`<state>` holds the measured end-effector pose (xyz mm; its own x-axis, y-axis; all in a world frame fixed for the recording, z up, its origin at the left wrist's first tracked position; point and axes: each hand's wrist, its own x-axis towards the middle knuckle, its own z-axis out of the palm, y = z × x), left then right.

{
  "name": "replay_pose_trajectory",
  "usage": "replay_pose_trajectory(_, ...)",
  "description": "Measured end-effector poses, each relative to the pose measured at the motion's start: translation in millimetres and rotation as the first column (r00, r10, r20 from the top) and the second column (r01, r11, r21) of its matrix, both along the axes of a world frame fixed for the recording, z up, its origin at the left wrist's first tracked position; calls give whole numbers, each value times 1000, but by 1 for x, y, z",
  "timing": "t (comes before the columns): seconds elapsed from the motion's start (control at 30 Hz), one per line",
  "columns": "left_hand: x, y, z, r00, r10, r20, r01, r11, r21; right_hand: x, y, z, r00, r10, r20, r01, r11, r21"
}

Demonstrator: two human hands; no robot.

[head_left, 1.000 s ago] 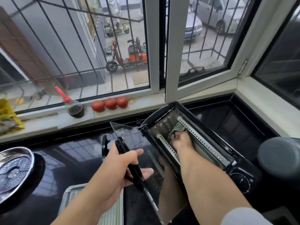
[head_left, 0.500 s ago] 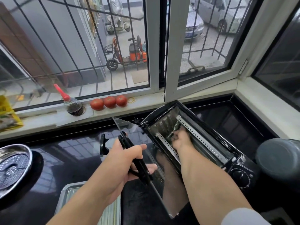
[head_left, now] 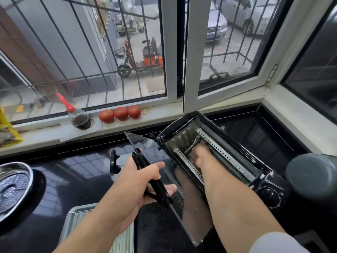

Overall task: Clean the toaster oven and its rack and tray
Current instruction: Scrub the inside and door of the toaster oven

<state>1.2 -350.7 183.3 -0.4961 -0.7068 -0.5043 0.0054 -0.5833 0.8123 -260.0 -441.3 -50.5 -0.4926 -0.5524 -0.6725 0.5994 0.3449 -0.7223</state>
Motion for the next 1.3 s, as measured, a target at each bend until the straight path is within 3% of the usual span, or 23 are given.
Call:
replay_pose_trajectory(0.2,-2,1,2,1000,-16,6,16,1000,-10,6,11,-3,974,213,80,-223,966,131)
replay_pose_trajectory(0.4,1,0,-1,1000,16,20,-16,1000,-8,6,1,-4,991,67,114,-79,991,106)
replay_pose_trajectory(0.6,-3,1,3,1000,-1,18,1,1000,-7,-2,1,-6,970,211,123,-227,964,138)
replay_pose_trajectory(0.8,-1,3,3,1000,2,17,-2,1000,-11,0,2,-1,972,111,208,-128,989,69)
replay_pose_trajectory(1.0,-4,3,2,1000,6,17,-5,1000,-17,1,8,3,939,238,248,-249,968,13)
replay_pose_trajectory(1.17,-1,3,1,1000,6,18,-6,1000,-10,-1,7,6,967,54,248,-64,997,33)
replay_pose_trajectory(1.3,-2,3,1,1000,6,21,-6,1000,-17,-1,11,6,950,226,216,-240,970,41)
